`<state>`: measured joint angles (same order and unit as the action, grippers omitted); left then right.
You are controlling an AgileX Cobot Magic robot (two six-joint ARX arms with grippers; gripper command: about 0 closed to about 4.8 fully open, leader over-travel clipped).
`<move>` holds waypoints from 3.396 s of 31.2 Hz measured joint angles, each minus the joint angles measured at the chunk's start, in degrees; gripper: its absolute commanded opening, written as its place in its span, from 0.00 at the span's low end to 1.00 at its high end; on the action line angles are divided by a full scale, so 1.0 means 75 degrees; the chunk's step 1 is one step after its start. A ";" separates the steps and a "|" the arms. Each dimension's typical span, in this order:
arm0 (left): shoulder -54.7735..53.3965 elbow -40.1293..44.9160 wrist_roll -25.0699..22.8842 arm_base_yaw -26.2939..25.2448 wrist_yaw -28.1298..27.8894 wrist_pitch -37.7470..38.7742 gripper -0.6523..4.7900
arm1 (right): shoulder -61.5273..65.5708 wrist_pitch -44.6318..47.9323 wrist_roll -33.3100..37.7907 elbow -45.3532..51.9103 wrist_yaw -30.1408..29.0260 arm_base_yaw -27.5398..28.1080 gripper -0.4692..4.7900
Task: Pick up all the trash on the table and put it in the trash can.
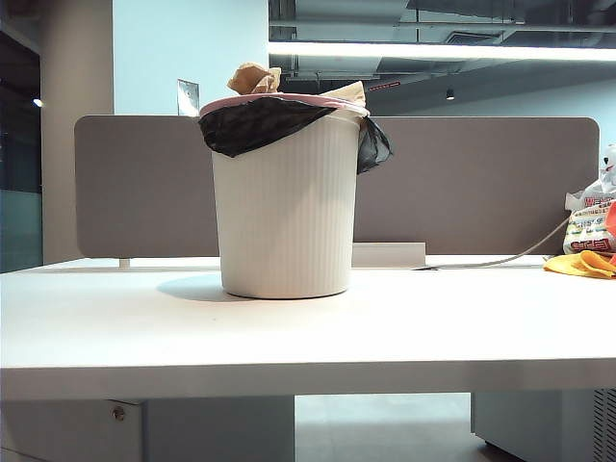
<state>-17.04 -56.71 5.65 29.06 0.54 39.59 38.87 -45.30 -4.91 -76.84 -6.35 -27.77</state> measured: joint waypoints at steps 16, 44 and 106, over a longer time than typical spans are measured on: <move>-0.0006 0.4876 0.0944 -0.0003 0.0775 -0.4304 0.11 | -0.2229 0.4529 0.2541 0.6883 0.0216 -0.0006 0.07; 0.0000 0.7504 0.0982 -0.0003 0.0306 -0.6359 0.11 | -0.2253 0.6572 0.2270 1.0174 0.0682 -0.0003 0.07; 0.2247 0.7504 0.1084 -0.4421 0.1271 -0.5992 0.11 | -0.5161 0.5190 0.2276 1.0177 0.0688 0.3829 0.12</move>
<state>-0.19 -0.43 13.78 -4.10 10.07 -5.34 0.16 -6.37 12.16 -0.51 -1.19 0.95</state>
